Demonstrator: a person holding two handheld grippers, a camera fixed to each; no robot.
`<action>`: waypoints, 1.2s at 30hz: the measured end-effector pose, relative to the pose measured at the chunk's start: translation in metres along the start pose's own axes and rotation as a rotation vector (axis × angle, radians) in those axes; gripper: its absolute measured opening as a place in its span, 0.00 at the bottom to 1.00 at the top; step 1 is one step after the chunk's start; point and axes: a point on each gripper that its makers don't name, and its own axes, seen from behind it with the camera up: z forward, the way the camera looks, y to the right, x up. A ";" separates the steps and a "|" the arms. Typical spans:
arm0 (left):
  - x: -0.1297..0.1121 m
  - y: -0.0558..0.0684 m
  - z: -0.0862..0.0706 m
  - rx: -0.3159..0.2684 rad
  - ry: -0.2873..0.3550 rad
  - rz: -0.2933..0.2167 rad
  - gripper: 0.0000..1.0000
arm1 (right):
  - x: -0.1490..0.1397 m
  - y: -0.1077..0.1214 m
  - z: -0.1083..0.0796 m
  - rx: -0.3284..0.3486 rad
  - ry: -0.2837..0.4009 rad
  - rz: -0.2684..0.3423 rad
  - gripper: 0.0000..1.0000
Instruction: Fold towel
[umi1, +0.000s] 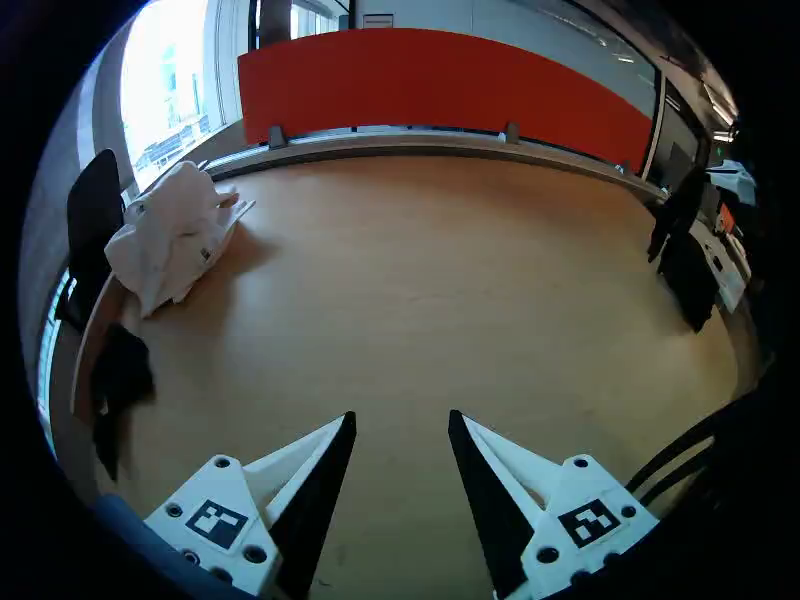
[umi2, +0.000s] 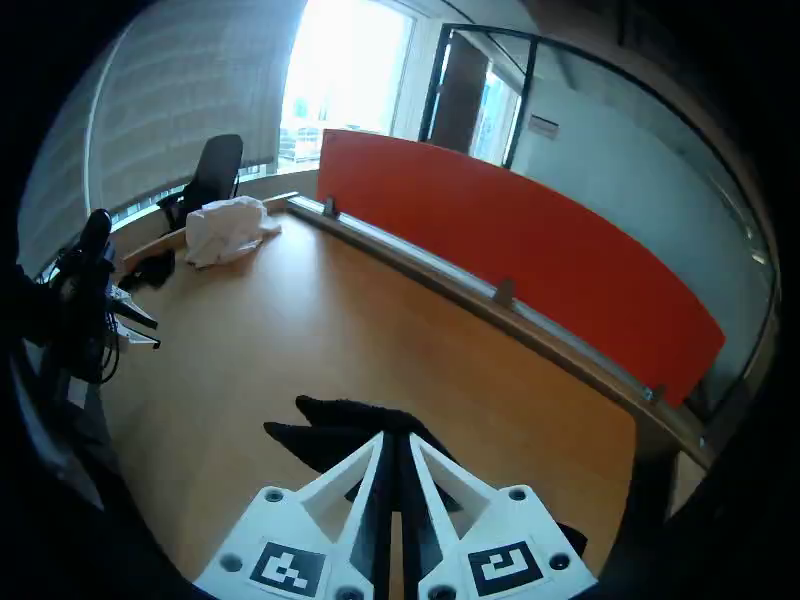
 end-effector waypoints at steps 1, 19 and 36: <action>0.000 0.000 0.000 0.001 -0.001 0.000 0.67 | -0.001 0.005 -0.001 -0.005 -0.003 0.001 0.04; 0.000 0.002 0.002 0.016 -0.013 0.006 0.67 | -0.014 0.089 -0.006 -0.105 -0.032 0.038 0.04; 0.001 0.006 0.004 0.030 -0.024 0.006 0.67 | -0.032 0.155 -0.007 -0.173 -0.080 0.058 0.04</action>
